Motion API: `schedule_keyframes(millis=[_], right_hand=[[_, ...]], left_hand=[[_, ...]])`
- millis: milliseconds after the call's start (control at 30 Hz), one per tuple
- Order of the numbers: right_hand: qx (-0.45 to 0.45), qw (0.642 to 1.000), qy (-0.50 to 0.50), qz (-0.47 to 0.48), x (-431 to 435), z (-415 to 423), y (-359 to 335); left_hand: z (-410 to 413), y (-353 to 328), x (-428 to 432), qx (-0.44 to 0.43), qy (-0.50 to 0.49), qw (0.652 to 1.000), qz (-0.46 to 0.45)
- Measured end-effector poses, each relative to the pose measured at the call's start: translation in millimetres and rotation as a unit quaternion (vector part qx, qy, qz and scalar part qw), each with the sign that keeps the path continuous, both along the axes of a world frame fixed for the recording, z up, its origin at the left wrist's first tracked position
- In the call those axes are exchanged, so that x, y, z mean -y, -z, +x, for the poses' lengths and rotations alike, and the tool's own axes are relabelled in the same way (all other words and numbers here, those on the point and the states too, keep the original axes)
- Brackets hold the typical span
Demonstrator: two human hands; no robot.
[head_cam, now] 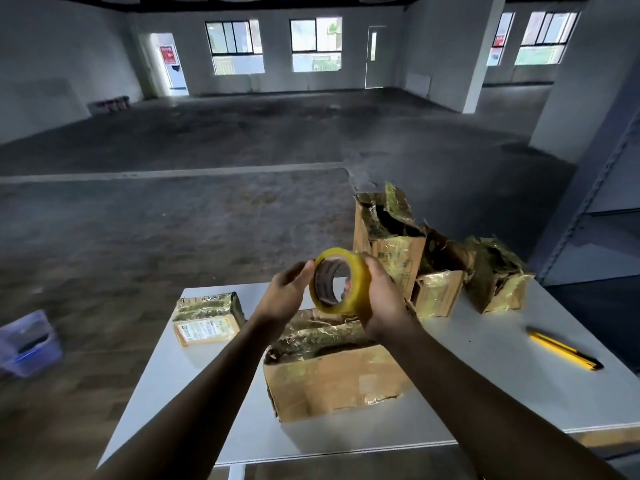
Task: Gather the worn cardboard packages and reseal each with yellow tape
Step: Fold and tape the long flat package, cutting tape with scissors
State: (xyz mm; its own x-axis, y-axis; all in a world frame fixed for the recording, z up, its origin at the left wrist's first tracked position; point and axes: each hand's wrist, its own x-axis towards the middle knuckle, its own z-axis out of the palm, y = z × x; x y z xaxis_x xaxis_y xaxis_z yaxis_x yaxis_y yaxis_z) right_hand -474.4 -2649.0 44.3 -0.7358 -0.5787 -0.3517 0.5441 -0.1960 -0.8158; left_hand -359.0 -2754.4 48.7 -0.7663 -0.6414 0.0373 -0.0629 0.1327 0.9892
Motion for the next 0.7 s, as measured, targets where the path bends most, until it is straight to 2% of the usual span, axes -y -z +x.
schedule_keyframes(millis=[133,200,300,400,433,500,533,600,700], right_hand=[[0.088,0.992,0.023,-0.091,0,-3,-3],[0.103,0.990,0.027,-0.094,2,-8,1],[0.102,0.993,0.045,-0.036,6,-12,13],[0.119,0.990,0.069,0.023,9,-17,23],[0.089,0.992,0.066,0.061,8,-17,24],[-0.084,0.978,0.054,0.185,5,-10,16],[-0.196,0.951,0.049,0.233,2,-5,14],[-0.397,0.885,0.055,0.239,-6,9,8],[-0.572,0.797,0.010,0.195,-16,14,9]], left_hand=[[9,0,2,-0.046,0.028,0.998,-0.020],[11,0,-1,-0.073,0.063,0.995,-0.020],[9,-4,-7,-0.095,0.086,0.992,-0.005],[1,-3,-7,-0.099,0.035,0.993,0.057],[-2,-2,-6,-0.091,0.008,0.993,0.074],[-10,-1,-5,-0.062,-0.044,0.996,0.055],[-14,-2,-6,-0.046,-0.066,0.996,0.033],[-21,-8,-10,-0.019,-0.099,0.994,-0.040],[-27,-15,-13,0.006,-0.113,0.979,-0.171]])
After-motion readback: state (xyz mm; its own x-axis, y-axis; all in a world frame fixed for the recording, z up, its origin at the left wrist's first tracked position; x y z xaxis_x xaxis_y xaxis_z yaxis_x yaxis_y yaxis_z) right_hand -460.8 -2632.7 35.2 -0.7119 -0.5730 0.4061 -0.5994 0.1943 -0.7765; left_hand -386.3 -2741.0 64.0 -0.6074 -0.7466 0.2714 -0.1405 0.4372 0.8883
